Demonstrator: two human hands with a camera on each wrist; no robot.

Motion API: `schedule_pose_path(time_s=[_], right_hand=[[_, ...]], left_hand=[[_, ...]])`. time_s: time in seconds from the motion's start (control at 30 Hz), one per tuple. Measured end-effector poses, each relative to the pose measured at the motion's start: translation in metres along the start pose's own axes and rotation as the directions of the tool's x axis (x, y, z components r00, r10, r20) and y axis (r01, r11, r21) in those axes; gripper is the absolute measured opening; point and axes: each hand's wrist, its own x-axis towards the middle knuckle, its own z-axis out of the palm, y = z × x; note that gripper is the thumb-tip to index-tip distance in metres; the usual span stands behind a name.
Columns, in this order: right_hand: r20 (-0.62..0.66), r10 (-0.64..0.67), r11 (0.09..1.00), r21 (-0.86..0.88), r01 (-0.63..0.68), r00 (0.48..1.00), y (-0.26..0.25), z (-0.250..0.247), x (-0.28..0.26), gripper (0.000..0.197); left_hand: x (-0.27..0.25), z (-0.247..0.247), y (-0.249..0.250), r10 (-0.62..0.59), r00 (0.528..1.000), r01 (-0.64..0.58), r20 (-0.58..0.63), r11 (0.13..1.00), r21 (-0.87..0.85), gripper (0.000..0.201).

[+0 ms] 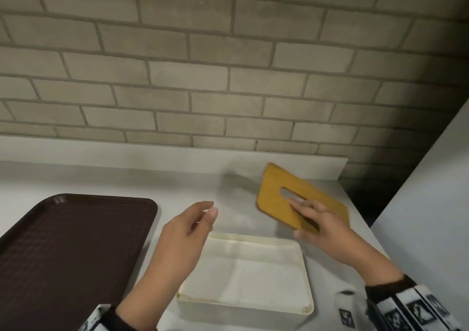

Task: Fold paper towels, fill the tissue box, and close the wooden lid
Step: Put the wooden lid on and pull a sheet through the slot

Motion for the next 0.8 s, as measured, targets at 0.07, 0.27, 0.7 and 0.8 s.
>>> schedule_pose_path(time_s=[0.07, 0.27, 0.7, 0.8], right_hand=[[0.064, -0.115, 0.992, -0.043, 0.117, 0.991, -0.036, 0.0, -0.012, 0.066], [0.177, -0.191, 0.974, -0.085, 0.208, 0.965, -0.081, 0.034, -0.034, 0.067], [0.31, -0.165, 0.97, -0.118, 0.211, 0.936, -0.089, 0.066, -0.035, 0.064], [0.322, -0.163, 0.972, -0.108, 0.207, 0.933, -0.093, 0.067, -0.034, 0.064]], left_hand=[[0.001, 0.008, 0.009, -0.12, 0.992, 0.129, 0.049, 0.955, -0.269, 0.016], [-0.003, 0.0, -0.016, -0.154, 0.987, 0.146, -0.048, 0.979, -0.145, 0.015], [-0.012, 0.0, -0.068, -0.184, 0.976, 0.201, -0.121, 0.967, 0.153, 0.019], [-0.013, 0.0, -0.068, -0.14, 0.978, 0.169, -0.157, 0.967, 0.19, 0.017]])
